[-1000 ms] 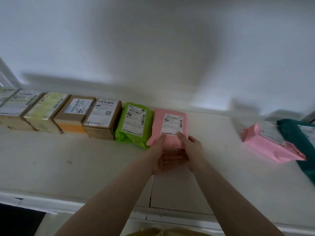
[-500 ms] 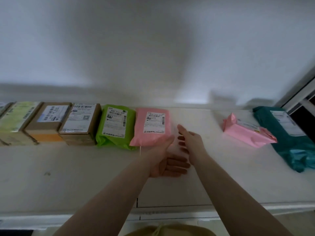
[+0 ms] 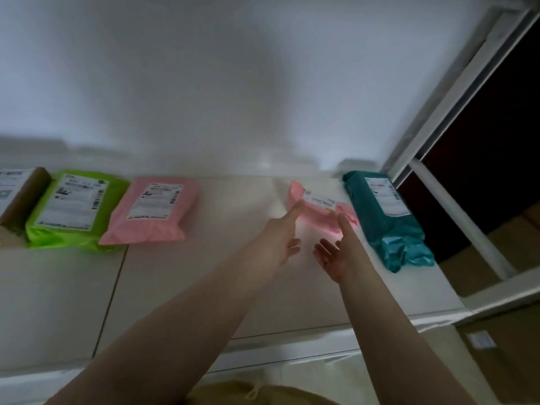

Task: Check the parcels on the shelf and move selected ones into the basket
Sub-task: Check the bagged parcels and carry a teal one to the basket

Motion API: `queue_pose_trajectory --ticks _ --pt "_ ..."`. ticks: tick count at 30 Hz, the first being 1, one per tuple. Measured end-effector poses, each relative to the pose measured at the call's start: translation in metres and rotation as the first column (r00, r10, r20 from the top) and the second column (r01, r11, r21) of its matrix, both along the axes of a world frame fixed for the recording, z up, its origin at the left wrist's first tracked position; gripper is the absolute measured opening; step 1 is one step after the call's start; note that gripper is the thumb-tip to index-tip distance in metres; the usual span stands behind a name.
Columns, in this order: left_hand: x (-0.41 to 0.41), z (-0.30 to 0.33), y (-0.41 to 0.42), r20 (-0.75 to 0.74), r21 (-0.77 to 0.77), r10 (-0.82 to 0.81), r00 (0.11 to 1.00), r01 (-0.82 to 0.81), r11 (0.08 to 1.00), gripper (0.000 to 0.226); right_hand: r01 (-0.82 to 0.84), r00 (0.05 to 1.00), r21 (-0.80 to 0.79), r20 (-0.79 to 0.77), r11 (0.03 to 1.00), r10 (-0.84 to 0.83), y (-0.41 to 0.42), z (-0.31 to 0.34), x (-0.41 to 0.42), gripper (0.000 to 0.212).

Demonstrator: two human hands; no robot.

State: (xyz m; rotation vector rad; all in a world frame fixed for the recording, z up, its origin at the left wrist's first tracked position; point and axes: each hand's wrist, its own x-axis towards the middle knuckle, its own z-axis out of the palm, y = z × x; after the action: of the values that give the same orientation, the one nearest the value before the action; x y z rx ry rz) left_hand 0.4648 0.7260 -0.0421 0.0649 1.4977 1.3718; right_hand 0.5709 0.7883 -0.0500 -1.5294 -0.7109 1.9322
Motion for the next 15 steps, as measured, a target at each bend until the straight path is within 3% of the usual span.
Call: queue_pose_trajectory --ticks 5,8,10,12,15 --pt "0.035 -0.018 0.073 0.026 -0.041 0.211 0.977 -0.210 0.977 0.103 -0.011 1.000 0.000 0.002 1.000 0.011 0.046 0.000 0.032 0.061" --pt "0.042 -0.046 0.101 0.089 0.029 0.382 0.920 -0.386 0.922 0.109 -0.067 0.998 0.031 0.014 0.997 0.066 0.063 -0.007 0.036 0.071" --pt "0.049 -0.042 0.101 0.161 0.094 0.417 0.895 -0.434 0.896 0.085 -0.115 0.993 0.061 0.011 0.991 0.115 0.067 -0.012 0.037 0.071" --pt "0.052 -0.043 0.098 0.143 0.149 0.444 0.885 -0.462 0.874 0.045 -0.181 0.983 0.094 0.009 0.979 0.181 0.068 -0.016 0.038 0.061" --pt "0.052 -0.048 0.089 0.091 0.152 0.422 0.902 -0.432 0.889 0.011 -0.242 0.969 0.128 -0.006 0.962 0.245 0.066 -0.020 0.039 0.044"
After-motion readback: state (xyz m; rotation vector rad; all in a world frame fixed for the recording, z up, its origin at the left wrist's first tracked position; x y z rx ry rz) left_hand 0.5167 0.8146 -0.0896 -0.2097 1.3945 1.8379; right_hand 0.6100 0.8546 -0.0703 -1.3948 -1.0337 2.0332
